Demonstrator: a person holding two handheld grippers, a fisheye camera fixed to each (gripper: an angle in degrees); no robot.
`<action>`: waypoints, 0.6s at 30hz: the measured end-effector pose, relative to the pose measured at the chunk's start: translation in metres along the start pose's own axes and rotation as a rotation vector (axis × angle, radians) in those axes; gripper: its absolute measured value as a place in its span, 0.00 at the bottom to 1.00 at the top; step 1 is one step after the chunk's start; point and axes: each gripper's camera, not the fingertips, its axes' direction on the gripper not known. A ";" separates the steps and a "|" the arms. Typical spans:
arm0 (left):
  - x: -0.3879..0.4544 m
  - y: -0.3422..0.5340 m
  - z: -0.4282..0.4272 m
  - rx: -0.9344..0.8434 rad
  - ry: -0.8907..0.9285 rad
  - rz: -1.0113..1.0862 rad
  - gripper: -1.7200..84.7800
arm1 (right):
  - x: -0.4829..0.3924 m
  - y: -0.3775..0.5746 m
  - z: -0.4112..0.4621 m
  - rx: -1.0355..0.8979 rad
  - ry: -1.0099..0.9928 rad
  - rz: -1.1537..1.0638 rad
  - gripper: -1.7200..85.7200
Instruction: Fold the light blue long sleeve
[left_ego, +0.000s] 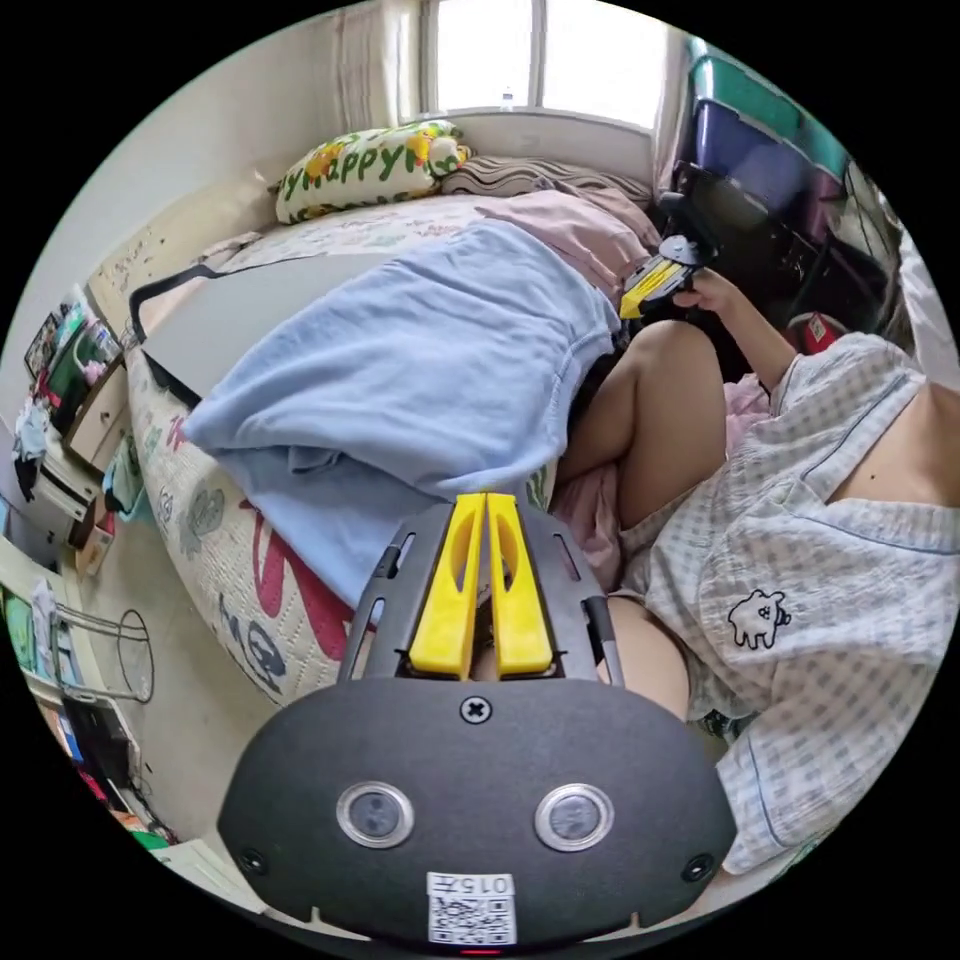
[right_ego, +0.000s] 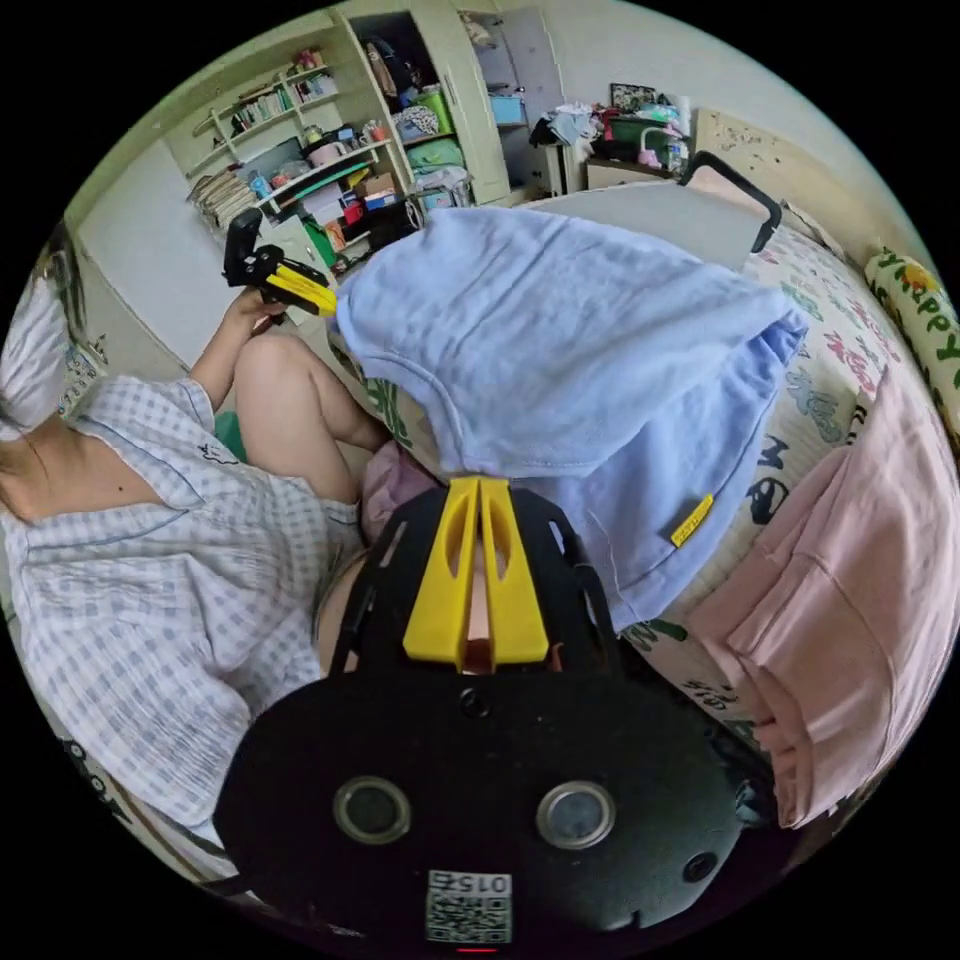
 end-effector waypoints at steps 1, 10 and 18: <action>-0.011 0.009 -0.012 0.047 0.013 -0.035 0.04 | 0.011 0.010 -0.018 0.073 -0.066 0.027 0.03; -0.201 0.054 -0.059 0.453 -0.010 -0.670 0.15 | 0.138 0.000 -0.105 0.457 -0.087 0.256 0.15; -0.345 0.042 0.032 0.328 0.343 -0.792 0.15 | 0.273 -0.052 -0.084 0.446 -0.208 0.509 0.17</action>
